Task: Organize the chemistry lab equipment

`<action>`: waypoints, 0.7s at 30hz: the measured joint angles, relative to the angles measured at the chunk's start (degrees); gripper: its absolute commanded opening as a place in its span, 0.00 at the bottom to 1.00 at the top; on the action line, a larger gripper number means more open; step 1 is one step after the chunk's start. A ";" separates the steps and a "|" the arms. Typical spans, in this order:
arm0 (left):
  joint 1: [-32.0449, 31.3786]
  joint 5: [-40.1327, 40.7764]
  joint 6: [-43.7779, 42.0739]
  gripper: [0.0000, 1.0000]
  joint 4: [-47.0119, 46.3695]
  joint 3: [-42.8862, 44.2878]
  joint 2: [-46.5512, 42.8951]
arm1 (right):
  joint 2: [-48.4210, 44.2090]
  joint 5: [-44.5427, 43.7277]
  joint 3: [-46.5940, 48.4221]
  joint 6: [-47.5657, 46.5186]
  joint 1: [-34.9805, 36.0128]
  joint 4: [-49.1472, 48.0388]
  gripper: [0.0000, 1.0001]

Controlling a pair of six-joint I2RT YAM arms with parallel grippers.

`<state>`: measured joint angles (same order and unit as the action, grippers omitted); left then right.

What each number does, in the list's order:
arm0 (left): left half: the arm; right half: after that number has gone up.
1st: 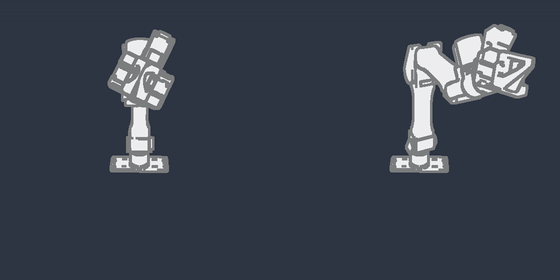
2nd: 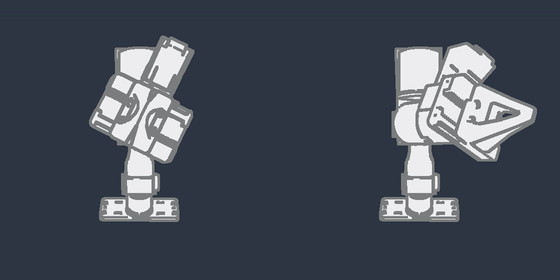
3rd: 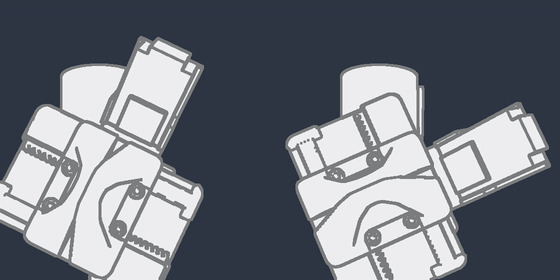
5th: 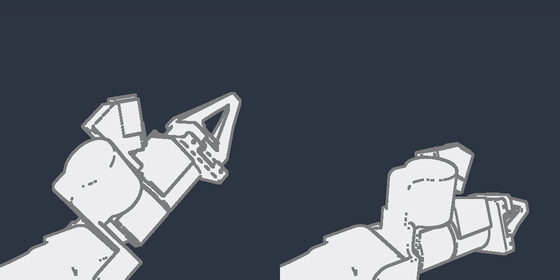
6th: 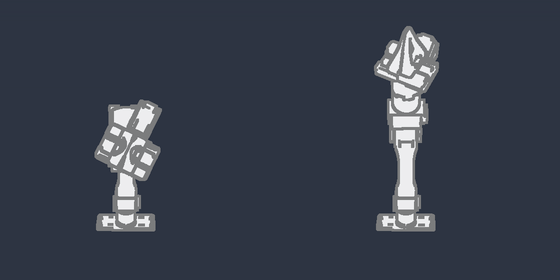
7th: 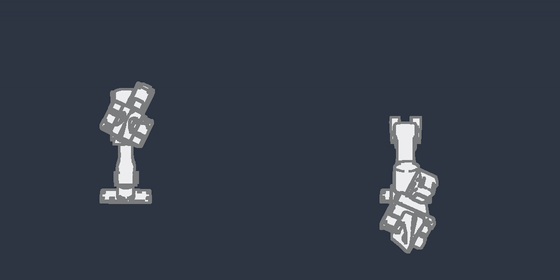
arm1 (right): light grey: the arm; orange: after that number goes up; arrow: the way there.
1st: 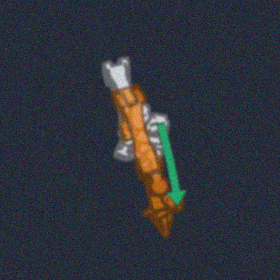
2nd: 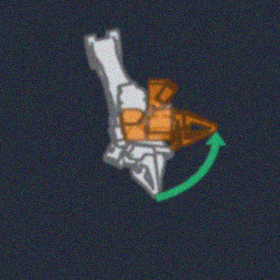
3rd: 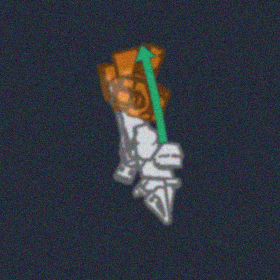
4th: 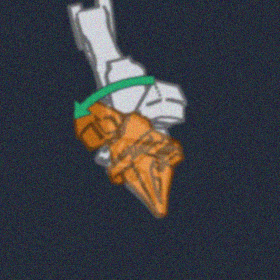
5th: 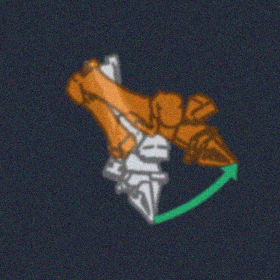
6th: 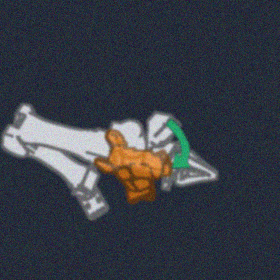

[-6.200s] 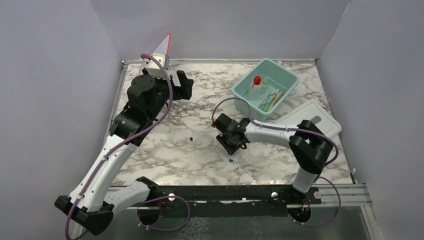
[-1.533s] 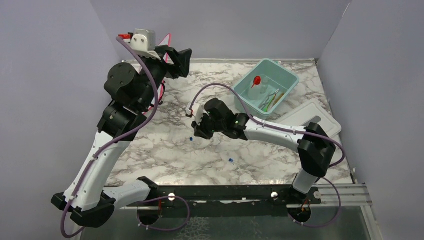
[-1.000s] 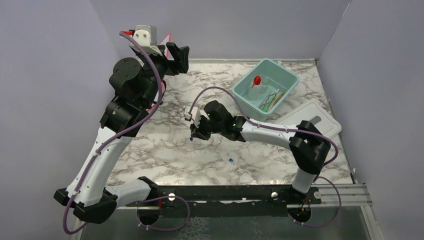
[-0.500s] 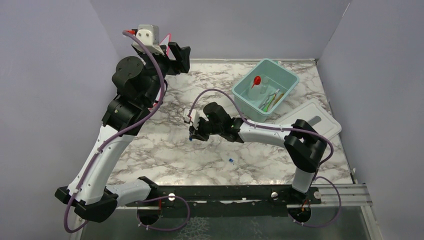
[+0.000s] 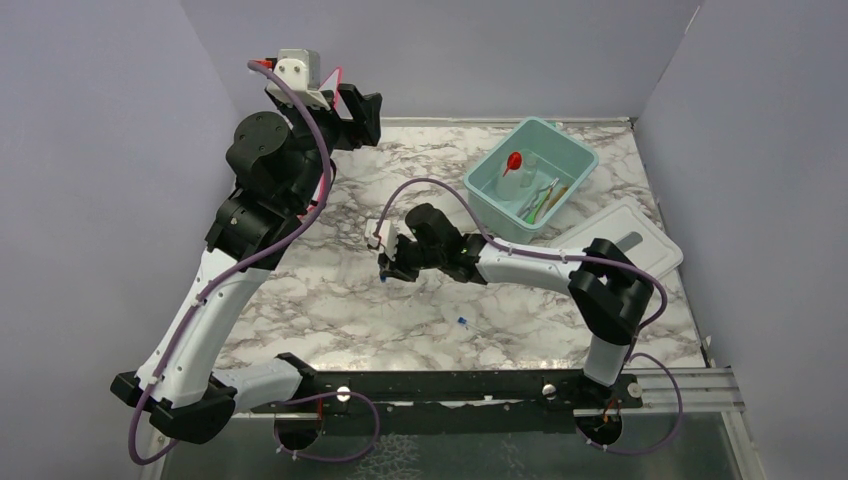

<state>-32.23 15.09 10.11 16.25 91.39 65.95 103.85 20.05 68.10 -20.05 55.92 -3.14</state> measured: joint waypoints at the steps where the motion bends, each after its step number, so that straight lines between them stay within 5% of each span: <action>1: 0.00 0.00 0.00 0.79 0.00 0.00 0.00 | -0.02 0.00 0.07 0.00 0.00 0.24 0.16; 21: 0.00 -0.04 0.02 0.79 0.00 -0.02 0.00 | 1.29 0.83 3.50 2.16 0.00 4.92 0.25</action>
<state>-32.23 15.05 10.13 16.25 91.37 65.95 105.14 20.88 71.59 -17.89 55.92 1.78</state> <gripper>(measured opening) 0.792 0.242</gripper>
